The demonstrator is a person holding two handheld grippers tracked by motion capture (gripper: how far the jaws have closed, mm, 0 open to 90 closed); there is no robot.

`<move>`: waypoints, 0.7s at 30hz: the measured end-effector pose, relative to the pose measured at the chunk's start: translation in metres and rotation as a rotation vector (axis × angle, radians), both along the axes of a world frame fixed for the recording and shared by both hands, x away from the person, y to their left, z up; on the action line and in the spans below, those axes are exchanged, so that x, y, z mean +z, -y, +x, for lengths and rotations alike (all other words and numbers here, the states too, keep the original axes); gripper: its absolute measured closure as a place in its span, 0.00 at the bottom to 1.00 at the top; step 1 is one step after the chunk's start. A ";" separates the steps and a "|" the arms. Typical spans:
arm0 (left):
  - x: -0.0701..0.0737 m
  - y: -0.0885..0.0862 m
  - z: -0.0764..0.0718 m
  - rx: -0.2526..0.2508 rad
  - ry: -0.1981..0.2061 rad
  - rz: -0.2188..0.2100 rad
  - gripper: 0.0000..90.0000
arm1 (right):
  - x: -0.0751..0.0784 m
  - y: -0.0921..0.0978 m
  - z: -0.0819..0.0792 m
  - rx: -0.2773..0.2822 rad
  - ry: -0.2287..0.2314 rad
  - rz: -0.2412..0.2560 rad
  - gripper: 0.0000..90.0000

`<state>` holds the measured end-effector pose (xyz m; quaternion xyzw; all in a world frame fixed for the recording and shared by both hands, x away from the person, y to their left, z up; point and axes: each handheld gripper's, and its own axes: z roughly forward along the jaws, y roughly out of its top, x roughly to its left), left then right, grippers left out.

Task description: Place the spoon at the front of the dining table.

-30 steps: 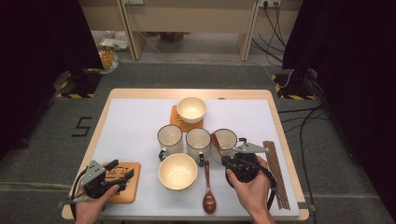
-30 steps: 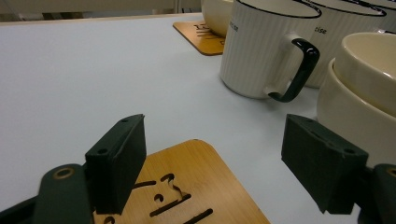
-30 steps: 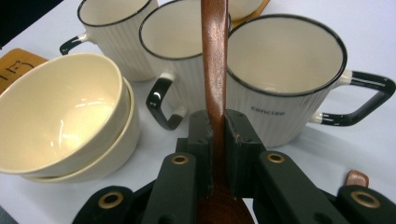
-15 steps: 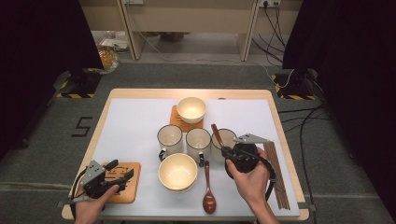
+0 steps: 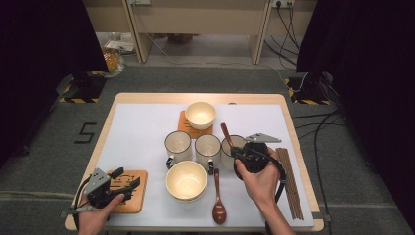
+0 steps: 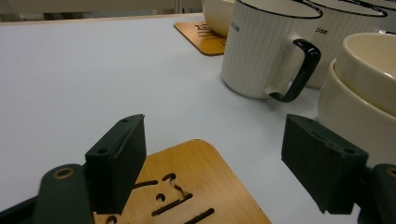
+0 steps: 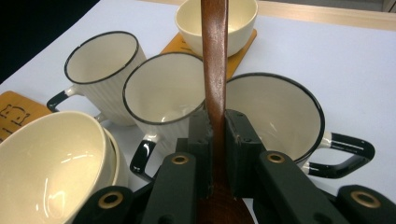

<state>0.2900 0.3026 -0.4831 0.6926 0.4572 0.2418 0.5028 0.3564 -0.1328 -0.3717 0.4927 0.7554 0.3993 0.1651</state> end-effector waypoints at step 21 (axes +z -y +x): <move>0.000 0.000 0.000 -0.001 0.000 -0.001 0.24 | 0.006 -0.008 0.021 -0.012 0.018 0.013 0.91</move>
